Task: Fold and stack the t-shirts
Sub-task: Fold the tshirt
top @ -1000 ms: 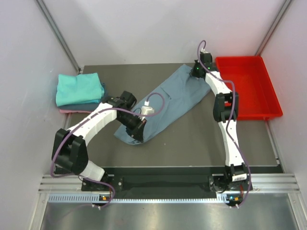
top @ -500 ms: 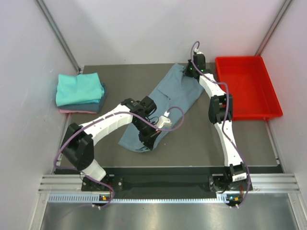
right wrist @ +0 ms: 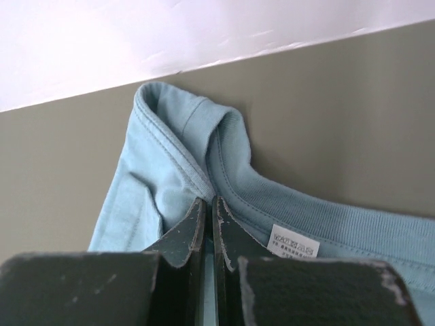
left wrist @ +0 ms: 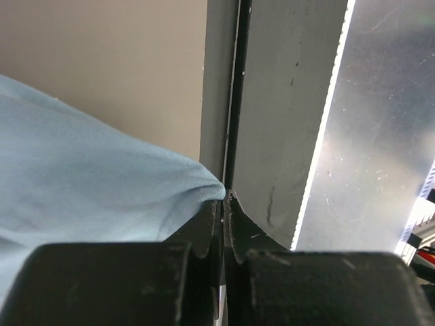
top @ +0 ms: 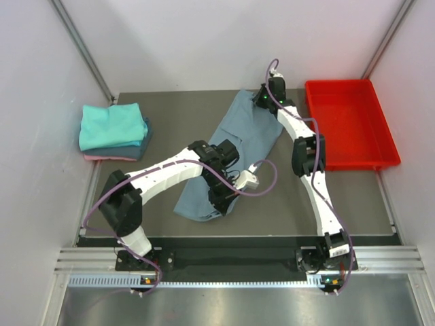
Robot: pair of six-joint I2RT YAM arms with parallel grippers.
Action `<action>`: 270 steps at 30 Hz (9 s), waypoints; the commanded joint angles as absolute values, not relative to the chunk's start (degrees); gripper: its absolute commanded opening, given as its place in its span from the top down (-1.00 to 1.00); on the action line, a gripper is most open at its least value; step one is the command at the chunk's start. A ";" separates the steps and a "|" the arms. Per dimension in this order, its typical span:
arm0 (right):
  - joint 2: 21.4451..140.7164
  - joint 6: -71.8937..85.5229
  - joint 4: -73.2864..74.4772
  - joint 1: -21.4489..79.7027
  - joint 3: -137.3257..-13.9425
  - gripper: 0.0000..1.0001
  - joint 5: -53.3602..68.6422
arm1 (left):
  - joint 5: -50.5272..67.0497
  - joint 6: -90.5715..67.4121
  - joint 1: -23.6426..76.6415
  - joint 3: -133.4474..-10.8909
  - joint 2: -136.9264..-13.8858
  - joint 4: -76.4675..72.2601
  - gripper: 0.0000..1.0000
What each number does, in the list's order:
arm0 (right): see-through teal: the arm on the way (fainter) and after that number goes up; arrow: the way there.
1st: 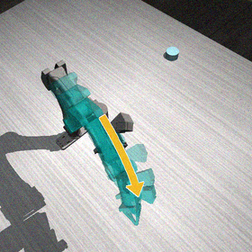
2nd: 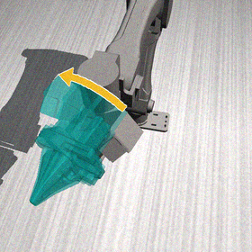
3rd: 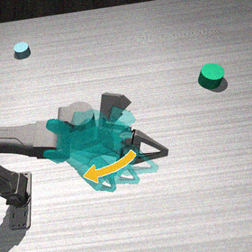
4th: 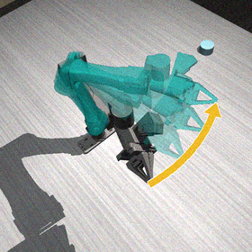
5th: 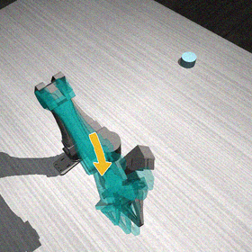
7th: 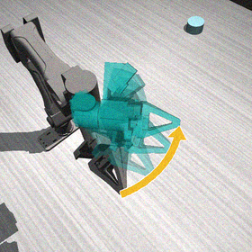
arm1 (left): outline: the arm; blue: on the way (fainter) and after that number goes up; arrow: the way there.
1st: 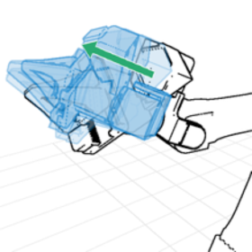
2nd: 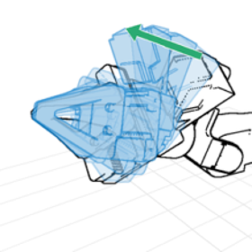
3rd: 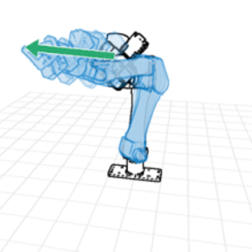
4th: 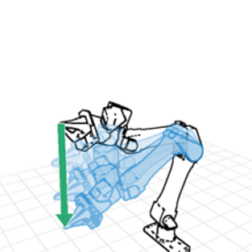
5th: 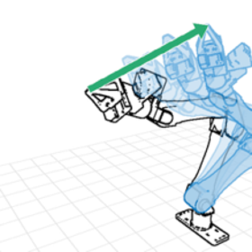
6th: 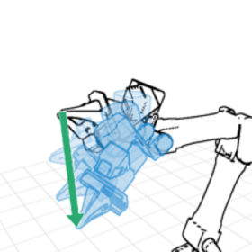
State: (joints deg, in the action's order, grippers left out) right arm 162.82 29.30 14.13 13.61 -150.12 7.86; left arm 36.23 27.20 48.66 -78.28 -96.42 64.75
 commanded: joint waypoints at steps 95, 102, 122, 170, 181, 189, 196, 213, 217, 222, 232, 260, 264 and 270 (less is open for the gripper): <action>133.79 24.96 21.35 0.53 -128.87 -0.59 21.96 | 11.53 18.99 65.13 -112.86 -112.77 56.44 -0.25; 112.44 29.26 22.15 -3.78 -96.84 -0.50 32.68 | 1.59 11.35 55.84 -104.60 -105.21 50.64 -0.26; 69.53 30.41 25.22 2.28 -34.38 -0.38 40.16 | 27.68 -31.55 24.08 -61.01 -86.05 37.62 -0.18; 82.35 41.40 16.88 26.19 -29.53 0.13 35.24 | 36.47 -42.19 19.33 -41.14 -88.86 29.97 -0.18; 82.00 41.04 16.52 26.19 -30.23 0.67 34.28 | 36.91 -44.73 25.83 -41.48 -91.49 27.86 -0.10; 82.00 41.40 15.73 26.10 -31.38 0.92 33.75 | 37.62 -46.14 28.12 -43.33 -94.22 26.37 0.55; 79.72 39.11 17.93 25.84 -33.21 1.00 32.52 | 35.95 -43.95 28.12 -45.69 -90.62 29.26 1.00; 79.53 30.32 25.23 15.74 -54.92 1.00 28.39 | 31.90 -27.68 22.33 -75.84 -93.77 39.99 1.00; 83.05 29.62 22.94 14.24 -58.96 1.00 27.95 | 33.39 -27.33 19.87 -82.07 -99.65 39.03 1.00; 89.29 28.31 19.78 13.80 -63.45 1.00 28.04 | 39.01 -26.89 17.32 -89.90 -108.62 38.41 1.00; 102.47 25.93 20.74 12.75 -78.29 1.00 28.65 | 38.85 -27.69 16.08 -101.59 -118.47 36.21 1.00; 121.12 23.65 15.73 10.55 -96.42 0.18 26.99 | 28.93 -24.00 15.47 -119.79 -133.86 30.85 0.39; 115.68 22.06 16.43 9.76 -95.63 -0.25 25.93 | 26.56 -21.45 15.12 -121.47 -128.96 33.03 -0.14; 104.25 23.82 21.18 7.38 -85.12 -0.28 29.00 | 31.10 -25.13 11.17 -107.37 -117.62 36.73 -0.18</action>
State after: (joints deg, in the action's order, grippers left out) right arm 113.34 23.79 20.34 9.39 -89.52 27.14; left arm 28.75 -23.70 14.00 -112.92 -127.39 34.48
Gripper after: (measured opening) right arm 0.637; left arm 0.590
